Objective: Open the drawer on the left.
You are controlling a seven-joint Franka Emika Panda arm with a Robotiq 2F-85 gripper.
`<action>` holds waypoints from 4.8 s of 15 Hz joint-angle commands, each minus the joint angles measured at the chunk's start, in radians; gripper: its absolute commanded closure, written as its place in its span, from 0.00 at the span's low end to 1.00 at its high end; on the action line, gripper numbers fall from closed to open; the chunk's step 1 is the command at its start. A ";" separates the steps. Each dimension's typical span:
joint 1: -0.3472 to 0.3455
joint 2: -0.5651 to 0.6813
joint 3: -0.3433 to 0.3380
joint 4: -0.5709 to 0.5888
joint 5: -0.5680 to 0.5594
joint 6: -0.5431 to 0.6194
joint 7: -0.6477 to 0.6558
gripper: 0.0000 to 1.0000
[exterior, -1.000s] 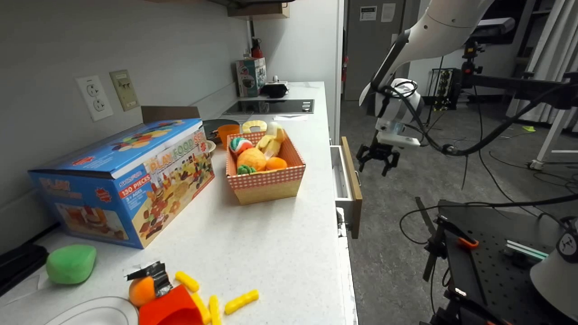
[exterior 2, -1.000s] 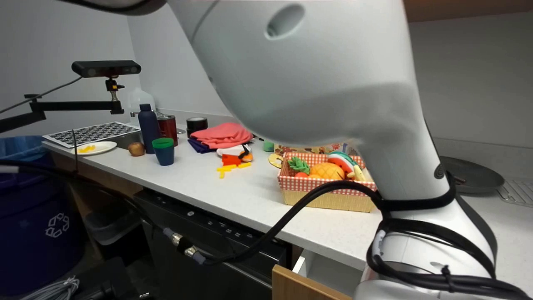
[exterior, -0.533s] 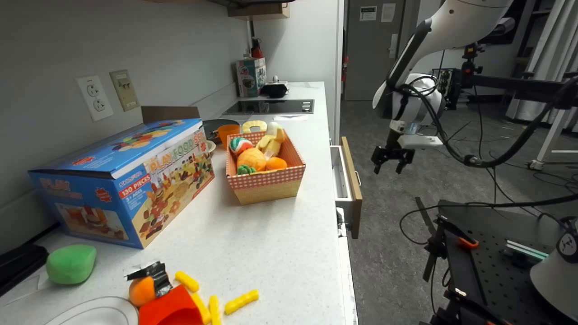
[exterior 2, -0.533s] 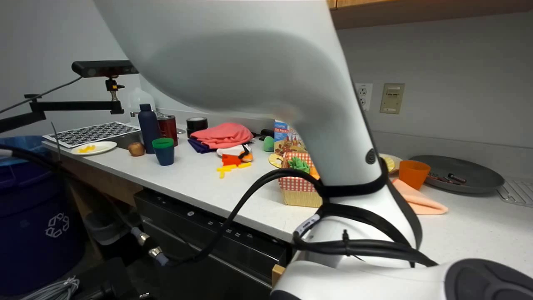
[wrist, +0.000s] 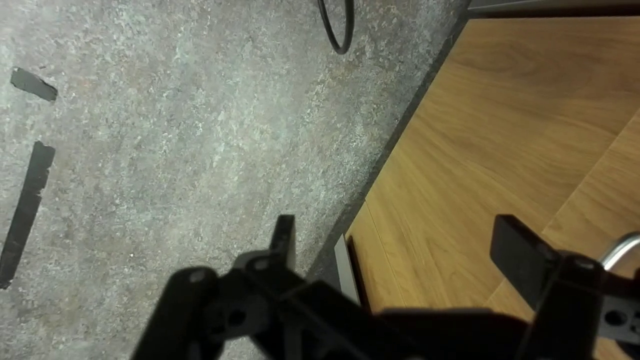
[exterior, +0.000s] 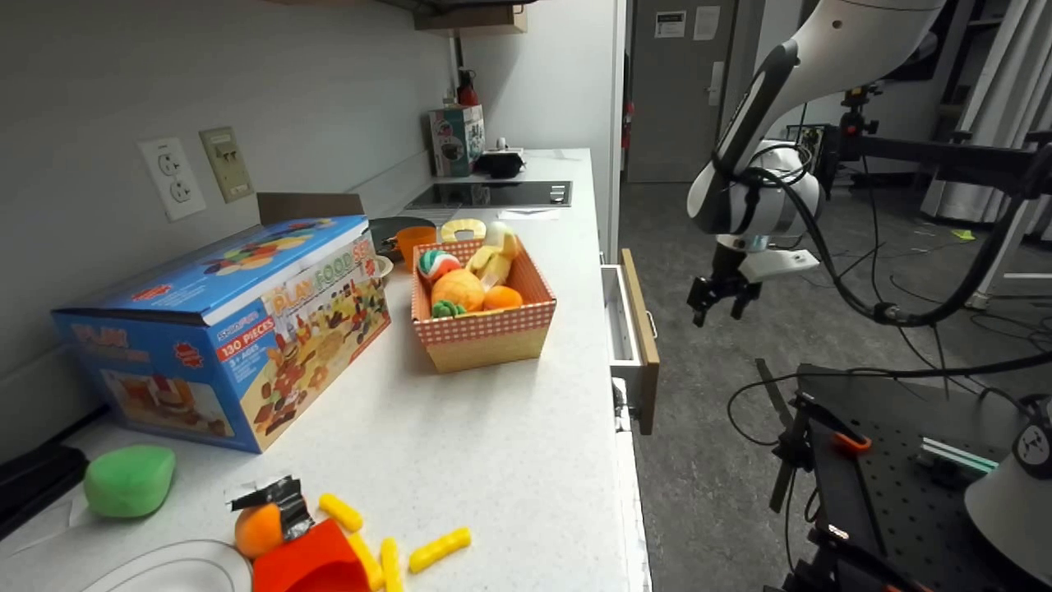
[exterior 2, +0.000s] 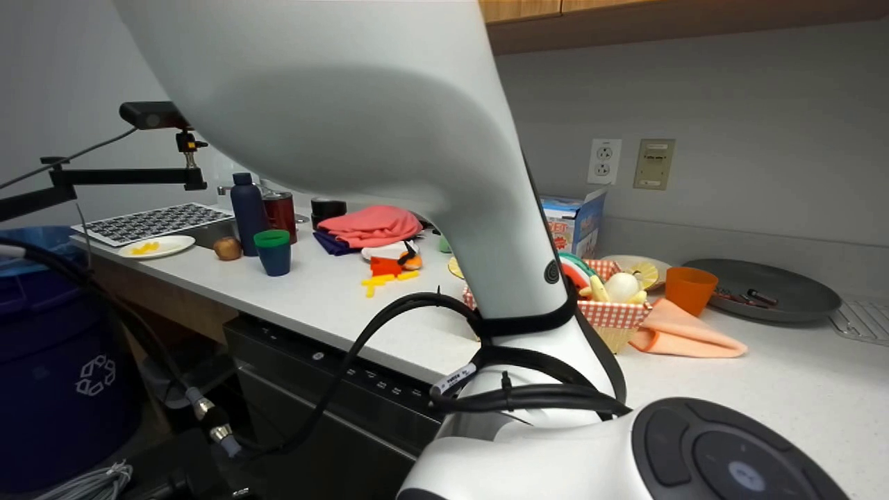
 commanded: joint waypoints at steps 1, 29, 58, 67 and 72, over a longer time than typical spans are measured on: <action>0.032 -0.014 -0.019 -0.035 -0.039 0.049 -0.005 0.00; 0.745 -0.230 -0.634 -0.243 -0.655 0.222 0.196 0.00; 0.418 -0.321 -0.146 -0.150 -0.740 0.184 0.166 0.00; 0.422 -0.301 -0.132 -0.118 -0.684 0.165 0.136 0.00; 0.403 -0.253 -0.105 -0.058 -0.647 0.141 0.094 0.00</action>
